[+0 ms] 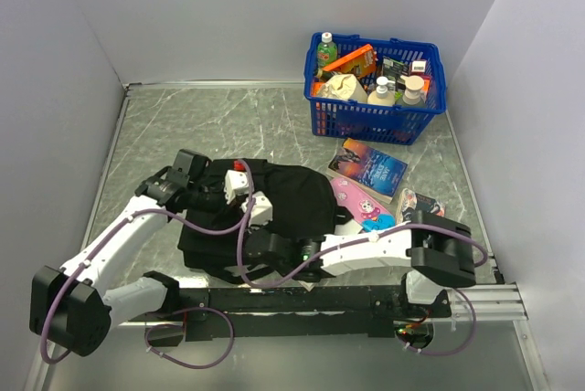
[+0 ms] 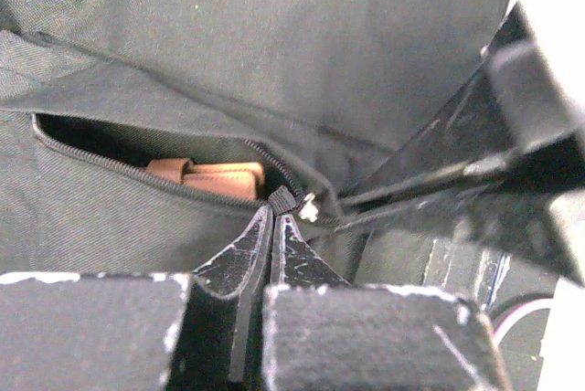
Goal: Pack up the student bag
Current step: Zip the student bag at the center of the board.
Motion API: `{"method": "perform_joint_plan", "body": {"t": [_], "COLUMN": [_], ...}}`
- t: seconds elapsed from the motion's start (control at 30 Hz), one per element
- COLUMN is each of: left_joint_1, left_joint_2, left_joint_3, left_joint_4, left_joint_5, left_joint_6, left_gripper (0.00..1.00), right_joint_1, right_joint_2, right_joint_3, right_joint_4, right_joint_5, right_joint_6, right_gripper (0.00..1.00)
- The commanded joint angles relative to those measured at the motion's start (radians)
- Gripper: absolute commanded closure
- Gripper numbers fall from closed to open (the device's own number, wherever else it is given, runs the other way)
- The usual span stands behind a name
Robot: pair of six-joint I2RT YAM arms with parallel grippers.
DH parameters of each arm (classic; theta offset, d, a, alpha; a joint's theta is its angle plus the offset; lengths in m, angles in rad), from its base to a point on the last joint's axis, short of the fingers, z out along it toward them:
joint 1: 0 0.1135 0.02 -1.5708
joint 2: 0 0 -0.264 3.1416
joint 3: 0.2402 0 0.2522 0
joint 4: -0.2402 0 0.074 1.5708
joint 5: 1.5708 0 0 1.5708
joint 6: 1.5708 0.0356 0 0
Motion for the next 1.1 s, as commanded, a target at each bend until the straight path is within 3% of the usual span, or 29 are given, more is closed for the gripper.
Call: {"method": "perform_joint_plan", "body": {"t": [0.0, 0.63, 0.9, 1.07], "left_joint_1": [-0.006, -0.003, 0.061, 0.11], "left_joint_2": [0.032, 0.2, 0.355, 0.4], "left_joint_3": [0.05, 0.13, 0.224, 0.301], "left_joint_4": [0.098, 0.309, 0.469, 0.474], "left_joint_5": [-0.025, -0.175, -0.471, -0.514], "left_joint_6": [0.013, -0.041, -0.208, -0.283], "left_gripper": [0.99, 0.99, 0.99, 0.99], "right_joint_1": [0.032, 0.125, 0.139, 0.139], "right_joint_2": [-0.095, -0.162, -0.176, -0.145], "right_joint_3": [-0.066, -0.1, -0.12, -0.084], "right_joint_4": [-0.051, -0.101, -0.074, -0.052], "right_joint_5": [-0.023, 0.0, -0.012, -0.043], "right_joint_6": [0.0, -0.003, -0.023, -0.069], "right_gripper": [1.0, 1.0, 1.0, 1.0]}}
